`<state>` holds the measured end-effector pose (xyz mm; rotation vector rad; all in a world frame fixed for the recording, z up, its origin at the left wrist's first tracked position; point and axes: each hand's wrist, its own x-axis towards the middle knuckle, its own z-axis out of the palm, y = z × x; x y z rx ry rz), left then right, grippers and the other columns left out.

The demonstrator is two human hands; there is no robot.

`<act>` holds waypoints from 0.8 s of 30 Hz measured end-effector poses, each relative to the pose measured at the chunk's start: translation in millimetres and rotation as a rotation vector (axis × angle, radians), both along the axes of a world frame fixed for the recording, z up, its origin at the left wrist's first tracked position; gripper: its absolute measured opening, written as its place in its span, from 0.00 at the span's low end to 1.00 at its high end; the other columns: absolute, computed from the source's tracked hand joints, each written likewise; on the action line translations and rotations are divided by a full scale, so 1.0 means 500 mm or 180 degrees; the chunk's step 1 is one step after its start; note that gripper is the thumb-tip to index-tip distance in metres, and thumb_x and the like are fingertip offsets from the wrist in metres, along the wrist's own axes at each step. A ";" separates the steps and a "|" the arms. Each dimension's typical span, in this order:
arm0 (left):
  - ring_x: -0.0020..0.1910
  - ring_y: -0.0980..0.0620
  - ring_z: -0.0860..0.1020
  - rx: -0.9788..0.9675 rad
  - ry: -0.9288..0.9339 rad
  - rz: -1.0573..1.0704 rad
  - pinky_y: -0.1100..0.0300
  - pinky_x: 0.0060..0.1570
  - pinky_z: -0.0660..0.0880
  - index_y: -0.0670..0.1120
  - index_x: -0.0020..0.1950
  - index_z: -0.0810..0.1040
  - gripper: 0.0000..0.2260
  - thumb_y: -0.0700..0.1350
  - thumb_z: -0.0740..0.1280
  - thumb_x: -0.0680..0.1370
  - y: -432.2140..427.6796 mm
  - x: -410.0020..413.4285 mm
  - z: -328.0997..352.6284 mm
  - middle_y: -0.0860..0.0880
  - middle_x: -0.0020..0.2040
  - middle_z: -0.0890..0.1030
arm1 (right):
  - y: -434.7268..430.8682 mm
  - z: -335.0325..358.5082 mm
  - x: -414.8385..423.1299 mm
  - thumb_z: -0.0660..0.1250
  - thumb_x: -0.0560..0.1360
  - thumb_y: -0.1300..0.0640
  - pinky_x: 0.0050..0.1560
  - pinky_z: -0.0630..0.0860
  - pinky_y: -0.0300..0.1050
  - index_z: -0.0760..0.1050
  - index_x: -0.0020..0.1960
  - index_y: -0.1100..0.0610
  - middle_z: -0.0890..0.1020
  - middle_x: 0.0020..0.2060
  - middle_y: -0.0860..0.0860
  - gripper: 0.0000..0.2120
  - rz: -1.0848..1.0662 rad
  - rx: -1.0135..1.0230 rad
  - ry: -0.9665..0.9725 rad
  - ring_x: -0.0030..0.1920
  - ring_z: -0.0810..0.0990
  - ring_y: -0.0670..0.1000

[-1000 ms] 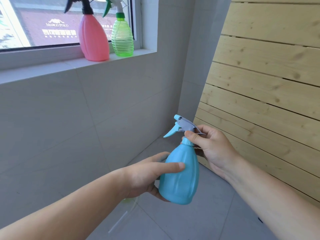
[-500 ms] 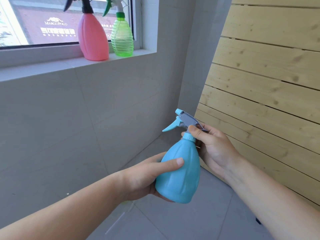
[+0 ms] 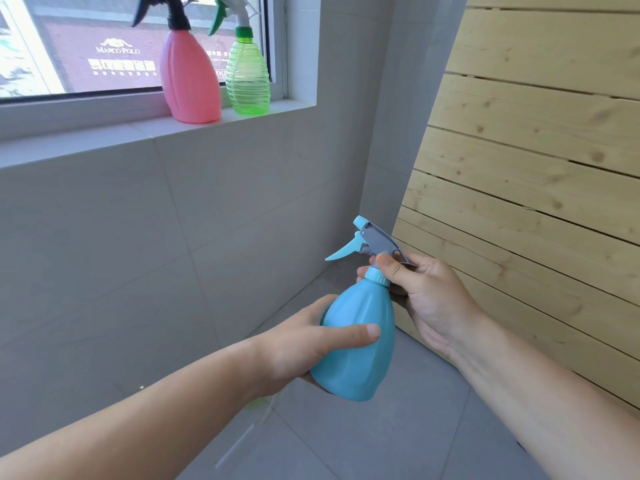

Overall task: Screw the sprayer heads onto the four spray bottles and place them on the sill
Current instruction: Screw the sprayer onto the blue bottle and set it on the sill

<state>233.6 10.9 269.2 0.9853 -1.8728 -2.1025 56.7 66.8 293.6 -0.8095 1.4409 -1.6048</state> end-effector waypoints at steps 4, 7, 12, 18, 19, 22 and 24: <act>0.58 0.47 0.87 -0.0061 0.0008 0.0075 0.45 0.55 0.85 0.56 0.66 0.76 0.27 0.58 0.77 0.69 0.005 -0.009 0.000 0.49 0.61 0.86 | 0.000 -0.003 -0.003 0.69 0.77 0.60 0.52 0.82 0.49 0.83 0.46 0.58 0.87 0.44 0.62 0.04 -0.0120 -0.0002 0.0074 0.45 0.86 0.55; 0.56 0.48 0.87 -0.0130 -0.0026 0.0132 0.51 0.48 0.86 0.55 0.65 0.76 0.27 0.59 0.76 0.68 0.011 -0.014 -0.002 0.49 0.60 0.86 | -0.001 -0.006 -0.004 0.69 0.77 0.60 0.55 0.81 0.51 0.83 0.45 0.57 0.88 0.42 0.59 0.04 -0.0145 0.0026 0.0101 0.45 0.86 0.56; 0.58 0.47 0.86 -0.0027 -0.0060 0.0050 0.47 0.54 0.85 0.56 0.66 0.76 0.27 0.60 0.77 0.69 0.001 -0.004 -0.010 0.49 0.61 0.86 | 0.003 -0.010 -0.006 0.70 0.77 0.57 0.57 0.81 0.53 0.83 0.48 0.58 0.88 0.46 0.59 0.05 0.0031 0.0120 0.0003 0.50 0.86 0.58; 0.58 0.47 0.87 0.0099 0.0311 0.0503 0.48 0.51 0.85 0.54 0.68 0.76 0.22 0.60 0.72 0.77 -0.018 0.016 0.014 0.49 0.61 0.86 | -0.001 -0.007 0.008 0.66 0.77 0.44 0.54 0.80 0.53 0.83 0.55 0.54 0.87 0.52 0.56 0.15 0.0471 0.0245 0.0173 0.52 0.85 0.53; 0.57 0.48 0.87 0.0105 0.0397 0.0674 0.50 0.49 0.85 0.54 0.68 0.77 0.20 0.59 0.70 0.79 -0.020 0.016 0.020 0.50 0.60 0.87 | 0.002 -0.010 0.011 0.66 0.78 0.44 0.57 0.80 0.55 0.82 0.57 0.52 0.87 0.54 0.53 0.15 0.0557 0.0276 0.0298 0.56 0.85 0.53; 0.53 0.49 0.87 0.0066 0.0612 0.1106 0.54 0.43 0.84 0.56 0.66 0.79 0.13 0.56 0.63 0.83 -0.034 0.029 0.044 0.51 0.59 0.87 | -0.001 -0.006 0.041 0.67 0.78 0.49 0.55 0.82 0.57 0.78 0.62 0.46 0.87 0.53 0.49 0.13 0.0804 0.0230 0.0568 0.55 0.86 0.51; 0.59 0.48 0.86 -0.0009 0.0786 0.1298 0.46 0.57 0.84 0.59 0.65 0.80 0.12 0.53 0.61 0.85 -0.050 0.043 0.058 0.52 0.61 0.87 | -0.017 0.014 0.066 0.69 0.77 0.50 0.52 0.83 0.56 0.75 0.64 0.39 0.86 0.53 0.48 0.16 0.0959 0.0066 0.0758 0.54 0.86 0.50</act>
